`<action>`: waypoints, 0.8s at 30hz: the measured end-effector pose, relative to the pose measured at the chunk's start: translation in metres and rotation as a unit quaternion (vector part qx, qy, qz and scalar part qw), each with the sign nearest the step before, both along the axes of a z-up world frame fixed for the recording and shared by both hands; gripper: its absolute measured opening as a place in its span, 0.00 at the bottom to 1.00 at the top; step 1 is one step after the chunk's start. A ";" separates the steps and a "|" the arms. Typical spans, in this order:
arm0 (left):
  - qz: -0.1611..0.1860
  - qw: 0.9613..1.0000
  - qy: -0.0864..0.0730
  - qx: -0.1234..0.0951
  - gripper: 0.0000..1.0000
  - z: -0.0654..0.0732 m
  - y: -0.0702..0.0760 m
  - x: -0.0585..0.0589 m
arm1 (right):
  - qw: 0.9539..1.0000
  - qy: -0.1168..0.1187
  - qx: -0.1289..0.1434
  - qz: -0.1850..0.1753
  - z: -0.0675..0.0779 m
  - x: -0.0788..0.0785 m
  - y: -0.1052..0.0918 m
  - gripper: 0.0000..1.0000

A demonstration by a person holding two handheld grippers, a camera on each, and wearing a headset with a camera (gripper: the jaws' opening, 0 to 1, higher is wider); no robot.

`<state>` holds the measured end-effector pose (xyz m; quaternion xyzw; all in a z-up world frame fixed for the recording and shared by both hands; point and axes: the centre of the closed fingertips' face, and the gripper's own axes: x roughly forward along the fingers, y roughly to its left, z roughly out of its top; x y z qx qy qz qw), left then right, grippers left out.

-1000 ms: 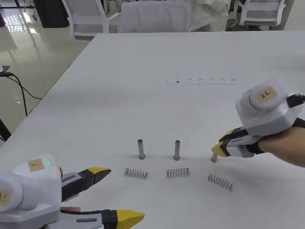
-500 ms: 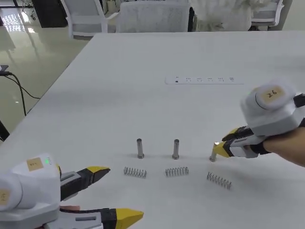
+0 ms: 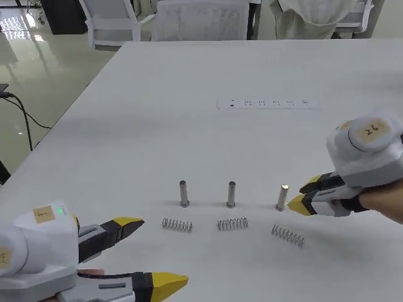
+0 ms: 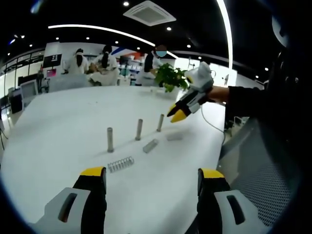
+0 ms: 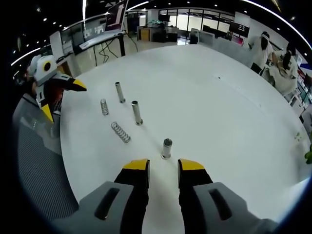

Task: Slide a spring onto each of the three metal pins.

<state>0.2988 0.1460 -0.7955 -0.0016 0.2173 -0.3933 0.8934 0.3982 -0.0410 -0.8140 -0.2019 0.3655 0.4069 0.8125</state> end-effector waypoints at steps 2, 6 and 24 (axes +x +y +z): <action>-0.001 1.000 0.000 0.000 0.73 0.000 -0.001 0.000 | 1.000 0.003 0.000 0.000 -0.001 -0.002 -0.001 0.21; -0.002 1.000 0.000 0.001 0.73 0.000 -0.001 -0.001 | 1.000 0.008 0.002 0.002 -0.002 -0.008 -0.002 0.21; -0.001 1.000 -0.002 0.002 0.72 0.002 -0.001 -0.003 | 0.999 0.031 -0.014 0.033 -0.017 -0.030 -0.003 0.21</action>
